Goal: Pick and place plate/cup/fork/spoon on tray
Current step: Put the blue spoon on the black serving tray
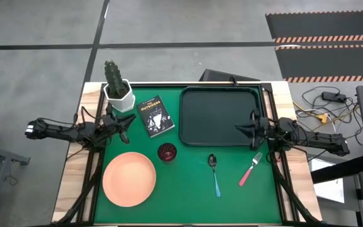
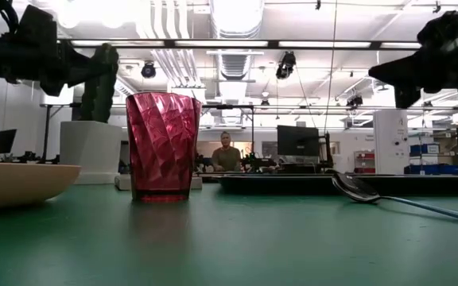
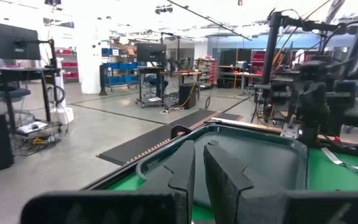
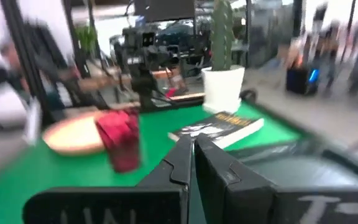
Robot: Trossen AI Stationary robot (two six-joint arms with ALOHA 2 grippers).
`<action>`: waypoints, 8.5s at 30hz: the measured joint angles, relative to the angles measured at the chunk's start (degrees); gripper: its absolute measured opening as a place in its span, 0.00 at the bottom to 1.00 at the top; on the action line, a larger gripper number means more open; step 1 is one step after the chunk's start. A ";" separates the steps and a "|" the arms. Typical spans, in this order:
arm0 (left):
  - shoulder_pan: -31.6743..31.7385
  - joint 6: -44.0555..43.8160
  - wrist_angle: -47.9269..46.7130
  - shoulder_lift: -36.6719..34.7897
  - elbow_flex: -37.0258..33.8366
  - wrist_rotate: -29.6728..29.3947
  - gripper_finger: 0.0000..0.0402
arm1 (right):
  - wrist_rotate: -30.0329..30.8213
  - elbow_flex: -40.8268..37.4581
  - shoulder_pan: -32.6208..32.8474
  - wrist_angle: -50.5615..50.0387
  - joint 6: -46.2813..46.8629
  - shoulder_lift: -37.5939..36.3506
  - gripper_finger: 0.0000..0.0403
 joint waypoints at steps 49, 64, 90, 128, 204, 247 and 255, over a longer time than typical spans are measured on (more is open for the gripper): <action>0.02 10.98 24.59 22.99 10.04 9.74 0.04 | 14.88 0.05 -0.15 53.69 11.48 34.18 0.02; 0.00 12.09 29.00 21.62 11.13 10.06 0.04 | 10.29 15.30 1.76 53.83 4.36 53.72 0.02; -0.15 12.11 28.63 21.29 10.17 10.56 0.04 | 1.50 53.38 8.38 -7.68 28.70 70.47 0.02; -0.09 17.00 28.65 24.41 10.03 10.56 0.04 | -3.02 78.72 28.91 -60.53 85.06 98.68 0.27; -0.09 16.94 28.69 24.38 9.99 10.52 0.04 | -3.43 76.88 -17.92 -68.06 38.62 85.47 0.03; -0.09 16.92 28.66 24.46 9.97 10.52 0.04 | 1.70 52.53 -40.65 -58.04 27.94 85.42 0.03; -0.09 16.92 28.64 24.48 9.97 10.52 0.04 | 3.19 52.43 -40.65 -57.24 27.34 85.42 0.04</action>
